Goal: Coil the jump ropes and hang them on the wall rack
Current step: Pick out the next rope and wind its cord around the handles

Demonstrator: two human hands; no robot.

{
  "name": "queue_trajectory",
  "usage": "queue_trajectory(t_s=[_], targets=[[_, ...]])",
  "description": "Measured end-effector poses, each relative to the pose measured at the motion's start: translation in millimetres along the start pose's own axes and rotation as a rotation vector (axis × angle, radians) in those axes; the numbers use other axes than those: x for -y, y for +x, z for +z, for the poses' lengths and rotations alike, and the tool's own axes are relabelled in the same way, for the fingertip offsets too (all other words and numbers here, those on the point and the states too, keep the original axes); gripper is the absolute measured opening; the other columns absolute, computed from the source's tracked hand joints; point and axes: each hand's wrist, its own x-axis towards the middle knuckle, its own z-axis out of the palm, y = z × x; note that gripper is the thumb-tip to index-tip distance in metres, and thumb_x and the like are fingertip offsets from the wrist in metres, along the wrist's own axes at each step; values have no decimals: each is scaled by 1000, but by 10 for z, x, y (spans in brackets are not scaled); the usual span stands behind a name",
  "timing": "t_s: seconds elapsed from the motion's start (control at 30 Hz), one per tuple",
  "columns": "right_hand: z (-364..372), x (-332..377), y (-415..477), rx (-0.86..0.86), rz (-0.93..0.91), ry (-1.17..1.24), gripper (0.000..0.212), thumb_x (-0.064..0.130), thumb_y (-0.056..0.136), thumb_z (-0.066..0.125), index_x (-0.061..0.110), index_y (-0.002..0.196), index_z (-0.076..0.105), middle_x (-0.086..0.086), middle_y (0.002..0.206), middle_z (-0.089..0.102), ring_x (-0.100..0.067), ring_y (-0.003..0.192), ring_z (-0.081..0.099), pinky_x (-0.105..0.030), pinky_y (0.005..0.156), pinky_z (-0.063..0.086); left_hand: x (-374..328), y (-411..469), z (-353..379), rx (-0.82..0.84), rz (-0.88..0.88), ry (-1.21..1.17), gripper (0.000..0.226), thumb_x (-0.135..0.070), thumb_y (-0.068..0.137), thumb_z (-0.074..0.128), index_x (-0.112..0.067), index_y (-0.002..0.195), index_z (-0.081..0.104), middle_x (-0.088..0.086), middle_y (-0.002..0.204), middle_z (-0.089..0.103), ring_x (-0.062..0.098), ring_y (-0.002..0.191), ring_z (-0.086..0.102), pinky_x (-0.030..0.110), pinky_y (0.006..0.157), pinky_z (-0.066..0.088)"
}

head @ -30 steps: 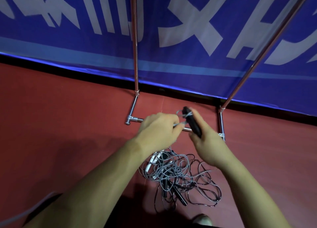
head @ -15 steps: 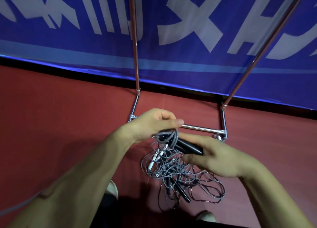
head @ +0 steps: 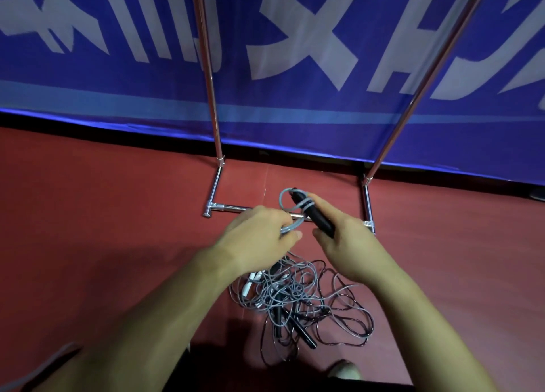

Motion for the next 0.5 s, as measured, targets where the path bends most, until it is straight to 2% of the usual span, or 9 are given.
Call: queue_trajectory(t_s=[0.07,0.13,0.2,0.27,0.33,0.4,0.5], targets=[[133,-15,15,13,59,-148,76,17,92,52,61,146,20,-8,110,71,-35,93,66,-43,78,55,-17,-22,-38,-48,45,150,37,-48,98,50,-19,77,57,-4,68,55,22,69,53,31,63,32],[248,8,29,50,84,-293,71,21,96,47,55,151,18,-10,114,69,-37,96,64,-43,74,53,-20,-31,-48,-64,136,235,34,-48,98,48,-21,79,58,-1,76,63,25,77,59,31,66,31],[295,29,24,83,42,-397,68,24,98,45,54,152,16,-9,115,70,-36,97,65,-43,73,53,24,-32,-95,-91,215,207,28,-48,97,51,-26,83,61,-4,84,68,22,83,63,30,67,30],[262,25,4,126,-35,-422,67,26,99,45,58,149,15,-7,110,71,-37,94,64,-43,73,52,145,-6,-148,-136,262,101,22,-48,95,56,-31,89,68,-10,82,66,15,82,63,28,67,33],[174,44,-10,220,-128,-360,67,27,98,50,62,144,15,-5,110,71,-35,95,64,-42,76,52,284,25,-211,-131,232,-103,19,-46,92,65,-30,84,70,-15,72,62,2,71,60,23,66,39],[86,104,-28,304,-228,-217,67,28,97,55,62,143,20,1,111,71,-29,92,64,-40,81,52,370,49,-231,-78,161,-407,16,-35,88,76,-23,79,70,-16,65,62,-5,61,56,13,62,40],[37,176,-70,333,-288,-25,63,28,100,56,61,145,28,-2,104,71,-27,76,60,-43,78,53,368,49,-249,55,56,-865,19,-28,80,79,-15,74,67,-7,63,62,5,58,53,18,58,42]])
